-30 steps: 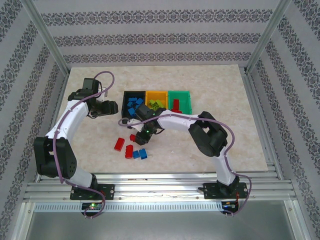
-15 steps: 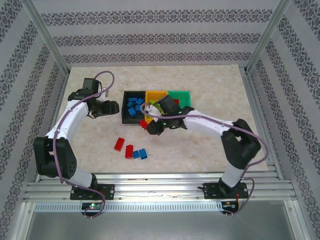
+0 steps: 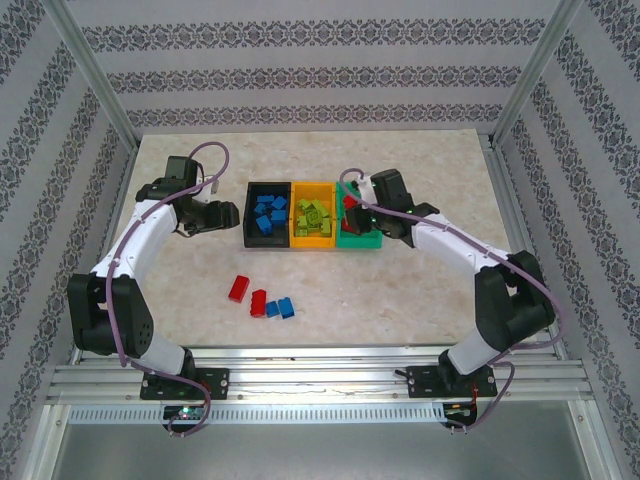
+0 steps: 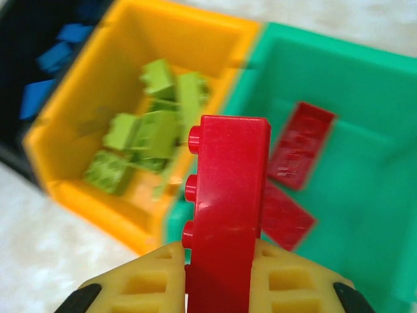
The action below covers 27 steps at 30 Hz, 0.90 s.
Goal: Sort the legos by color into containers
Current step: Place the lego in the container.
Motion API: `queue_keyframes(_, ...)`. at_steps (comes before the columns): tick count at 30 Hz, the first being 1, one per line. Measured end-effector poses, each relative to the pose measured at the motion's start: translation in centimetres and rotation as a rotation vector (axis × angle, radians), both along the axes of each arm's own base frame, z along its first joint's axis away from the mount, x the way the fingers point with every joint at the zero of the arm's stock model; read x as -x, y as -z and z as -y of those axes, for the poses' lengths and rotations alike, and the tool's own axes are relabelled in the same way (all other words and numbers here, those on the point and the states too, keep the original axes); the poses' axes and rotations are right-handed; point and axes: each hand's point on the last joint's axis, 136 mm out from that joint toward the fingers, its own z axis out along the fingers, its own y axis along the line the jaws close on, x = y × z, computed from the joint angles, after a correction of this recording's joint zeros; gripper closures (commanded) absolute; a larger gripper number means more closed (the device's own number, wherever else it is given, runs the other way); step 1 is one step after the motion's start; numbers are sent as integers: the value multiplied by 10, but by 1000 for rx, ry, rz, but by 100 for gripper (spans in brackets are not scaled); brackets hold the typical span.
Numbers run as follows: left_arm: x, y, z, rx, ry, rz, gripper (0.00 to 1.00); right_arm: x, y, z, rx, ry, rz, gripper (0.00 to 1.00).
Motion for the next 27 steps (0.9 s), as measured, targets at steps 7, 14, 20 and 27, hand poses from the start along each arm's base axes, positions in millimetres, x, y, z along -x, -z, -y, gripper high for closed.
queue_keyframes(7, 0, 0, 1, 4, 2, -1, 29, -22, 15, 38, 57, 114, -30, 67)
queue_keyframes(14, 0, 0, 1, 7, 3, 0, 29, -21, 27, 34, 55, 102, -65, 58)
queue_keyframes(20, 1, 2, 6, 31, 15, -1, 29, -6, 24, 33, 24, 80, -65, 57)
queue_keyframes(27, 1, 0, 14, 73, 36, 6, 29, 33, 13, 27, -68, 11, -30, 55)
